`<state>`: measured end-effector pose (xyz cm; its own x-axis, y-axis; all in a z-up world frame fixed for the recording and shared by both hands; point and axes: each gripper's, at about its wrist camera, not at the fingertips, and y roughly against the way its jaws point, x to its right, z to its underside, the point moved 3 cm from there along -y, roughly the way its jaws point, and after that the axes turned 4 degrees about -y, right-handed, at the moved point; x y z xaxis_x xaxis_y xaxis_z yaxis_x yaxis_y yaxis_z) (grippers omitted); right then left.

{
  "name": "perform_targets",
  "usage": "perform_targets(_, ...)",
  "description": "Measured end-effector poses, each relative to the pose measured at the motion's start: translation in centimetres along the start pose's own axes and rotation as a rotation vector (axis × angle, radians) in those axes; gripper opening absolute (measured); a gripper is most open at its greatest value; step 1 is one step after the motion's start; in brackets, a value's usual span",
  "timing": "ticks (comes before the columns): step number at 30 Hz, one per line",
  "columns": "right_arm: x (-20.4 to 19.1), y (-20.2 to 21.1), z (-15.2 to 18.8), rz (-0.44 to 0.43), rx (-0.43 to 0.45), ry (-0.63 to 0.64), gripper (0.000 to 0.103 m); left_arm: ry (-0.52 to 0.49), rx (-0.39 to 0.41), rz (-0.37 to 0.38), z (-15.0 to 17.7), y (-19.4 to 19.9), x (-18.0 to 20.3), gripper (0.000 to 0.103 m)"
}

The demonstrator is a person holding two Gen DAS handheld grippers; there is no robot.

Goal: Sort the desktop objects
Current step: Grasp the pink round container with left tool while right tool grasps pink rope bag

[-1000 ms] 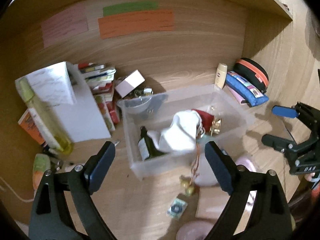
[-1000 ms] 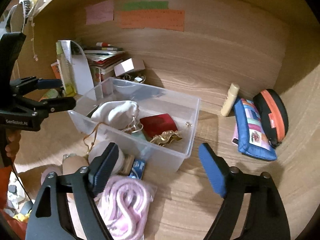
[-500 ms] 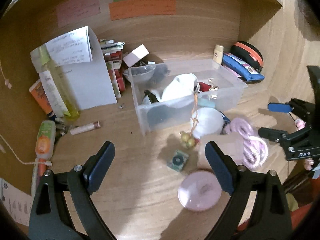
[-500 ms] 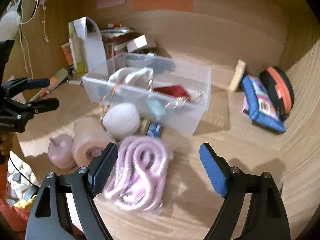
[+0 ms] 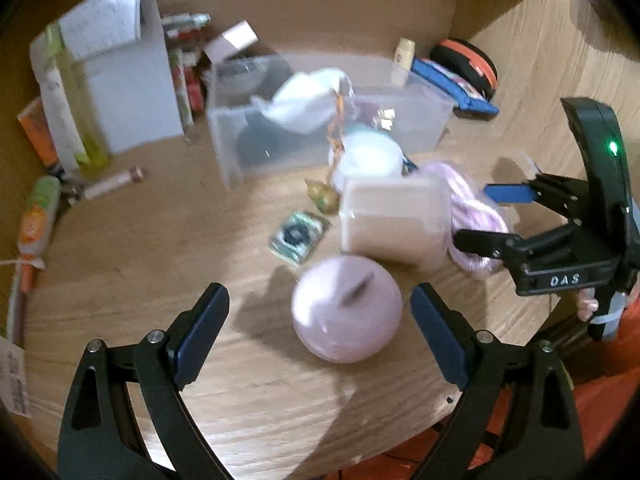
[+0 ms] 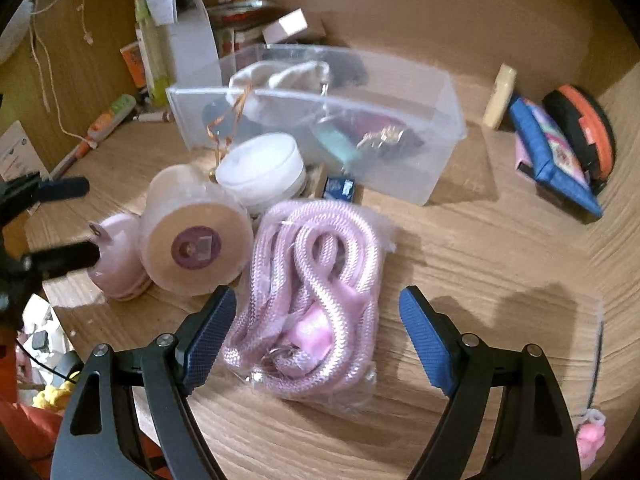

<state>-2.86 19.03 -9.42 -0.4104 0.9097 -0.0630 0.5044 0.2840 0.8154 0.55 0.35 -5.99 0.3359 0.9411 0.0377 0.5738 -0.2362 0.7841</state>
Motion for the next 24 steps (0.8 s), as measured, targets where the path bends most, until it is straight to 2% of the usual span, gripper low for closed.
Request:
perform_targets(4,0.0,-1.5,0.0,-0.015,-0.057,-0.015,0.082,-0.008,-0.023,-0.003,0.5,-1.0,0.3,0.093)
perform_targets(12,0.2,-2.2,-0.4,0.023,-0.038,0.017,0.084,-0.017,-0.007,-0.032,0.9,-2.1,0.7,0.093)
perform_targets(15,0.4,-2.1,-0.4,0.017,-0.021,0.024,0.081,-0.025,-0.002,-0.038,1.0,-2.3,0.8,0.082)
perform_targets(17,0.5,-2.1,-0.6,0.013,-0.013,0.027,0.074,-0.021,-0.008,-0.024,1.0,-2.5,0.7,0.067)
perform_targets(19,0.8,-1.9,-0.5,0.004,-0.005,0.024,0.071,-0.026,-0.002,-0.037,1.0,-2.5,0.7,0.063)
perform_targets(24,1.3,-1.6,-0.6,-0.018,0.005,0.002,0.063,-0.007,0.002,-0.05,1.2,-2.3,0.5,0.063)
